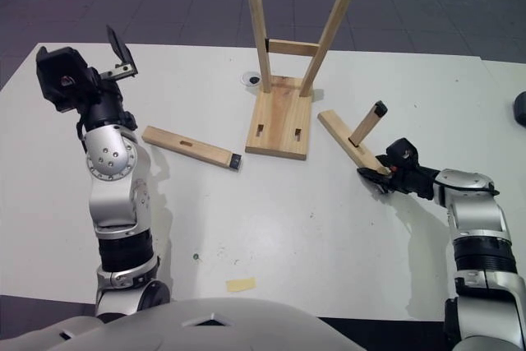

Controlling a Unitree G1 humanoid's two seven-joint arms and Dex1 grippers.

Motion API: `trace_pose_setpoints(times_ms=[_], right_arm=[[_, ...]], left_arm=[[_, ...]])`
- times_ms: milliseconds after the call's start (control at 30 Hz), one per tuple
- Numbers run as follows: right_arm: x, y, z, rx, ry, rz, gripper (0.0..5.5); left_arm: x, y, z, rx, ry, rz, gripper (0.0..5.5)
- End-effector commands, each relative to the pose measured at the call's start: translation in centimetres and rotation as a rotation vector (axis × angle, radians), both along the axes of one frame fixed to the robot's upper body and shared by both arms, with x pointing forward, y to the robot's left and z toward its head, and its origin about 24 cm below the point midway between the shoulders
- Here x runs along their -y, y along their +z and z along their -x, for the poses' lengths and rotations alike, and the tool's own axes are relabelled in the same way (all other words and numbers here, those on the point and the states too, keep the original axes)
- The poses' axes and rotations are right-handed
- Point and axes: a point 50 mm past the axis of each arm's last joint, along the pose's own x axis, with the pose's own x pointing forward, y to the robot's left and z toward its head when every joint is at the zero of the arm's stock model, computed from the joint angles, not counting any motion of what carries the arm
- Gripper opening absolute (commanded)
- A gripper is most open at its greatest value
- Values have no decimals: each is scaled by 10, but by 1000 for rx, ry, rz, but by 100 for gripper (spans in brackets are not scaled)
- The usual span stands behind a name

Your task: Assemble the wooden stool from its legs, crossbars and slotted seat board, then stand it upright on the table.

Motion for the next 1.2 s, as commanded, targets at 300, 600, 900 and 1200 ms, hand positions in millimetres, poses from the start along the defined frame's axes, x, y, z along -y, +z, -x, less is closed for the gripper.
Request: trace_pose_setpoints(times_ms=[300, 600, 900, 1200], right_arm=[[19, 29, 3, 105, 21, -96, 208], [4, 118, -5, 407, 181, -373, 208], [-68, 97, 10, 431, 287, -482, 208], [-104, 96, 10, 467, 358, -534, 208]], left_arm=[[10, -11, -6, -111, -131, 68, 540], [60, -2, 11, -159, -868, 504, 540], [86, 61, 13, 37, -1356, 924, 540], [105, 38, -4, -215, -1337, 934, 540]])
